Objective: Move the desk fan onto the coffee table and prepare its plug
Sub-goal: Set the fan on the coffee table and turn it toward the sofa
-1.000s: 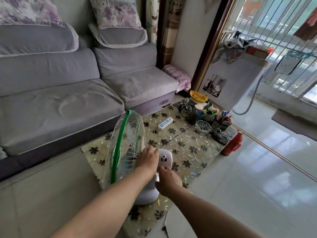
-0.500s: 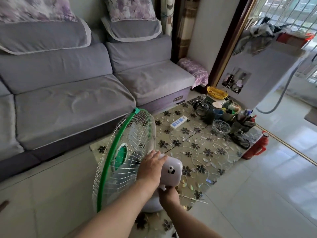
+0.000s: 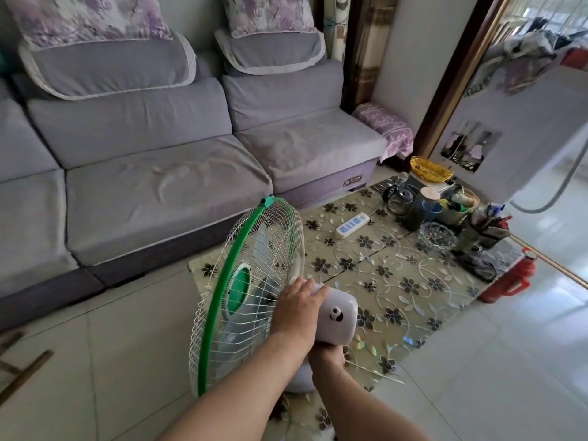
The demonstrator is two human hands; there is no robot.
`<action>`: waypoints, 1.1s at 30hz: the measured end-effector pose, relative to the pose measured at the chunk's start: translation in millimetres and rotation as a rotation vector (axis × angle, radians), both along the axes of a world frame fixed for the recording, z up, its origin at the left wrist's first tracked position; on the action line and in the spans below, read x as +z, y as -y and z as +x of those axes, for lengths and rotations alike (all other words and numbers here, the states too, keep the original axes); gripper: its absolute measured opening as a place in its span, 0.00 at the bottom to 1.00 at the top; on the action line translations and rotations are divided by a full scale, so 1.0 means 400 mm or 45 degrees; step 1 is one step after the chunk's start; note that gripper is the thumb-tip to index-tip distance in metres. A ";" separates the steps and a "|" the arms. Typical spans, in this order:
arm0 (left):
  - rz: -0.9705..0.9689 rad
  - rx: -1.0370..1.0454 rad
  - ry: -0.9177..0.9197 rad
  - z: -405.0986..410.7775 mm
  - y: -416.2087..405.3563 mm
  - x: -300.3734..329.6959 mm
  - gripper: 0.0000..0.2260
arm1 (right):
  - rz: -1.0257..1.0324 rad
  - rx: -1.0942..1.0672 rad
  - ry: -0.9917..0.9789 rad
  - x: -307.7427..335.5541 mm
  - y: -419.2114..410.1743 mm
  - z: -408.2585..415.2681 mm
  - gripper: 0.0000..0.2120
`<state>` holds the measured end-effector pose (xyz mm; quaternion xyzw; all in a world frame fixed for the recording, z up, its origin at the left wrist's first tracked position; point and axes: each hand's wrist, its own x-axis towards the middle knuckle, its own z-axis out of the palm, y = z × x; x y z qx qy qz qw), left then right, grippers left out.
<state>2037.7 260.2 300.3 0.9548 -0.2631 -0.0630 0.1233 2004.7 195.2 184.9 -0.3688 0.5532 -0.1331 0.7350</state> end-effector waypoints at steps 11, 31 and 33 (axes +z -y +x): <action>0.050 -0.051 -0.031 -0.001 -0.005 0.021 0.26 | -0.109 0.402 -0.118 0.017 -0.003 -0.023 0.16; 0.050 -0.030 -0.043 -0.007 -0.007 0.025 0.27 | -0.221 0.558 -0.114 0.004 0.007 -0.030 0.08; 0.055 -0.036 -0.034 -0.007 -0.007 0.024 0.27 | -0.227 0.515 -0.156 0.008 0.002 -0.028 0.14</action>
